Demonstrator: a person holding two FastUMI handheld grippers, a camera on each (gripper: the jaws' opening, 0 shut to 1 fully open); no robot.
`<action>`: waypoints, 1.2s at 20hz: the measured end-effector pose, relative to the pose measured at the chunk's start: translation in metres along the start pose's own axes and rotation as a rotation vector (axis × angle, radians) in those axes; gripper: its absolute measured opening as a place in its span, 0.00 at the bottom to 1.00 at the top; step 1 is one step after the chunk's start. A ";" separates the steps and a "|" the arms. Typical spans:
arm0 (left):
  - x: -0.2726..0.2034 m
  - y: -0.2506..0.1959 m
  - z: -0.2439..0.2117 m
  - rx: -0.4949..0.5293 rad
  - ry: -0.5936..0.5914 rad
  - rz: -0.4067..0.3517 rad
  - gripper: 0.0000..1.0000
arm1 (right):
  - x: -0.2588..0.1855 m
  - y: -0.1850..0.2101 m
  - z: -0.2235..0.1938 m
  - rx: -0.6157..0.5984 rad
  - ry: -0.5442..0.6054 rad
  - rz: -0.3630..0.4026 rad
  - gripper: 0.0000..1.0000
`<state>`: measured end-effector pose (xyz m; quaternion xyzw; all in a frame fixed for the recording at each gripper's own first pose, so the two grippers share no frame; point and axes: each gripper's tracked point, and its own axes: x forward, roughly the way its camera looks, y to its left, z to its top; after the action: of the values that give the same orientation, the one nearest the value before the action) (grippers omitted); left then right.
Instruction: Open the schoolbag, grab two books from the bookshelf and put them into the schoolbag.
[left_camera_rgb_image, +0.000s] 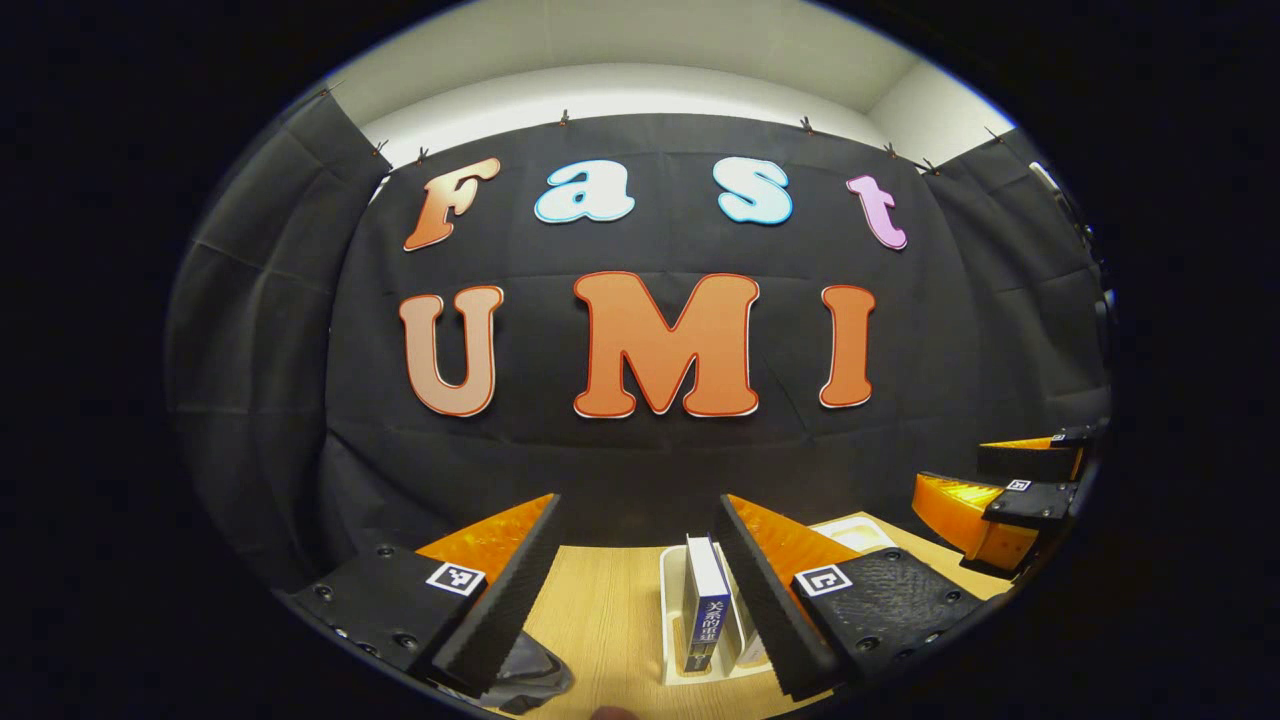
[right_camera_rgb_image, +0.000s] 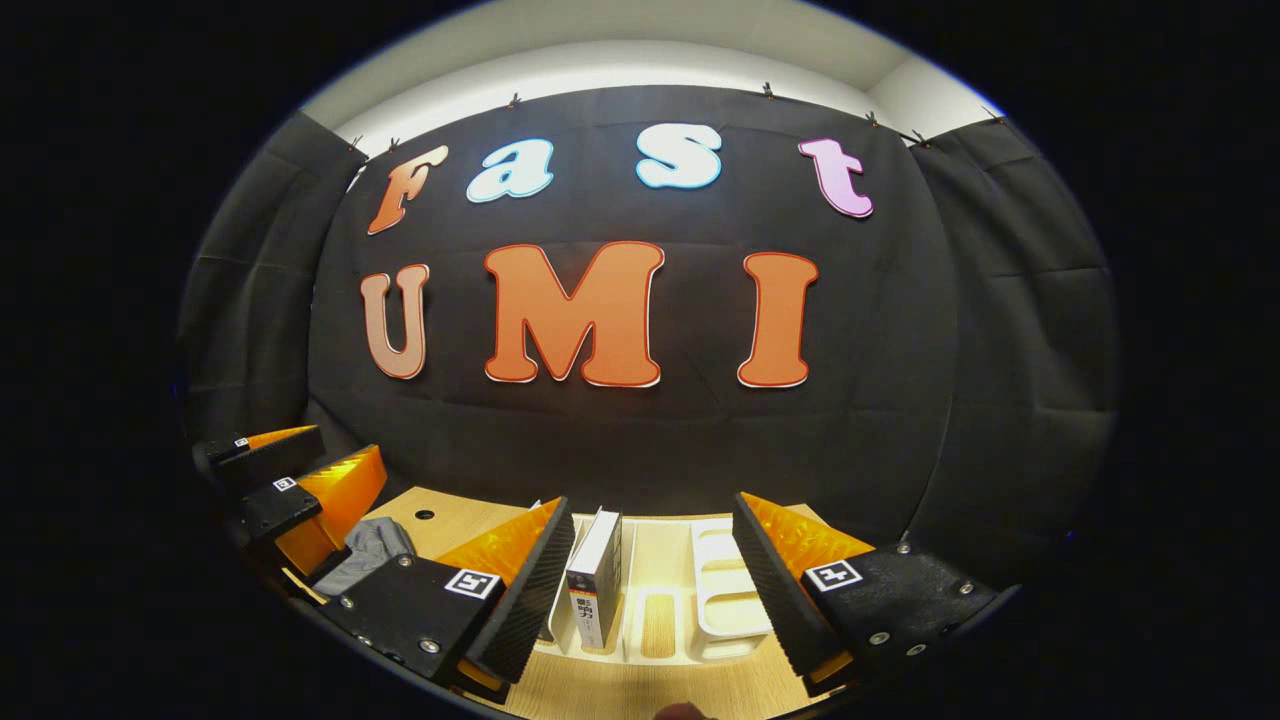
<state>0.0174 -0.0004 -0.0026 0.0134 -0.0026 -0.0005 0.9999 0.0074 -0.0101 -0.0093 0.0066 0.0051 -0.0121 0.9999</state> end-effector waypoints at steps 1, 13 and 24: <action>0.000 0.000 0.001 0.004 -0.002 -0.001 0.97 | -0.002 -0.002 0.001 0.003 -0.003 -0.002 0.95; -0.010 0.014 -0.001 0.104 -0.005 0.025 0.98 | -0.007 -0.008 0.002 0.001 -0.012 -0.004 0.95; -0.023 0.048 -0.068 0.354 0.113 0.108 0.97 | 0.003 -0.013 -0.002 -0.027 -0.011 0.048 0.95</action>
<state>-0.0047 0.0493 -0.0691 0.1887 0.0526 0.0543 0.9791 0.0103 -0.0235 -0.0117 -0.0066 -0.0003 0.0119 0.9999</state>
